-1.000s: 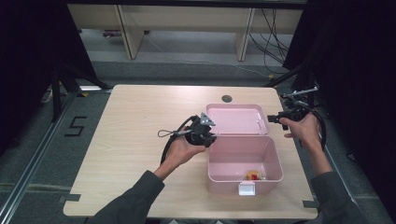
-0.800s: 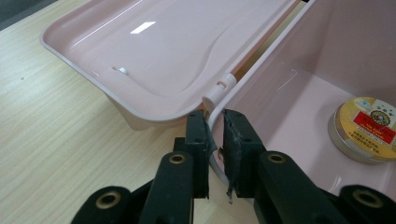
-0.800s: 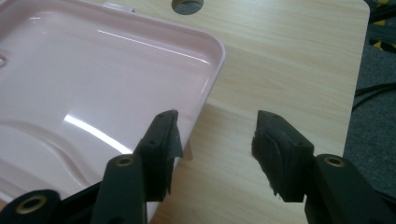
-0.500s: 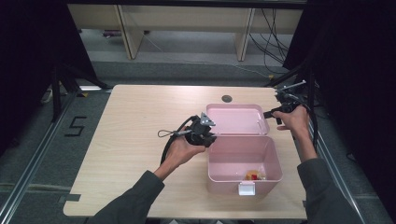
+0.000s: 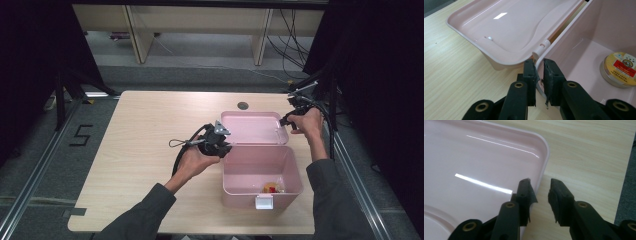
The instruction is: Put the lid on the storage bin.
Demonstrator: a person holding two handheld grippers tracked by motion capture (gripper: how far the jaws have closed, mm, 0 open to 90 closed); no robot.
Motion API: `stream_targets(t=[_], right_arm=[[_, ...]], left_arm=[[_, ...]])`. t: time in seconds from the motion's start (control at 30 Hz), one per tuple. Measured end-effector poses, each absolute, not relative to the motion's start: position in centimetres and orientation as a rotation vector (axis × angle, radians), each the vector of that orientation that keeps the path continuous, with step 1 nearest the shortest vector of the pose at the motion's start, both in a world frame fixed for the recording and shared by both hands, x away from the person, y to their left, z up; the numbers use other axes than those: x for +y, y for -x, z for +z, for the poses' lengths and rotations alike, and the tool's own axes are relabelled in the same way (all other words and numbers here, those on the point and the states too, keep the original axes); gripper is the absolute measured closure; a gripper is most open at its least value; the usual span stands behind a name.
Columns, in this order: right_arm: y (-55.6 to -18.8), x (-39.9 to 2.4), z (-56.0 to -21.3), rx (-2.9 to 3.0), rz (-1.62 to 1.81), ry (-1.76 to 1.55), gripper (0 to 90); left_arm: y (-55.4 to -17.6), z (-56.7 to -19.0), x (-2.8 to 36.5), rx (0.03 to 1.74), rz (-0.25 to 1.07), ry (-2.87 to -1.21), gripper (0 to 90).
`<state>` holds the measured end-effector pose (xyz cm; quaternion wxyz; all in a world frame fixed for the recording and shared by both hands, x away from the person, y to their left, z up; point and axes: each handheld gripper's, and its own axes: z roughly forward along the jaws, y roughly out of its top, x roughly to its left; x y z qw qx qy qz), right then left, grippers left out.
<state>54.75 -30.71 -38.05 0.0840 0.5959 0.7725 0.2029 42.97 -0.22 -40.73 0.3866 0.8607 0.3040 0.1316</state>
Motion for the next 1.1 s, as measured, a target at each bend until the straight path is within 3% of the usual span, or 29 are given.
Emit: stream_targets(t=[1.1], right_arm=[[-57.1, -28.9, -38.5, 2.319, 0.386, -1.894, 81.8]], left_arm=[[-43.0, -40.8, -0.3, 0.765, 0.349, -2.192, 80.0]])
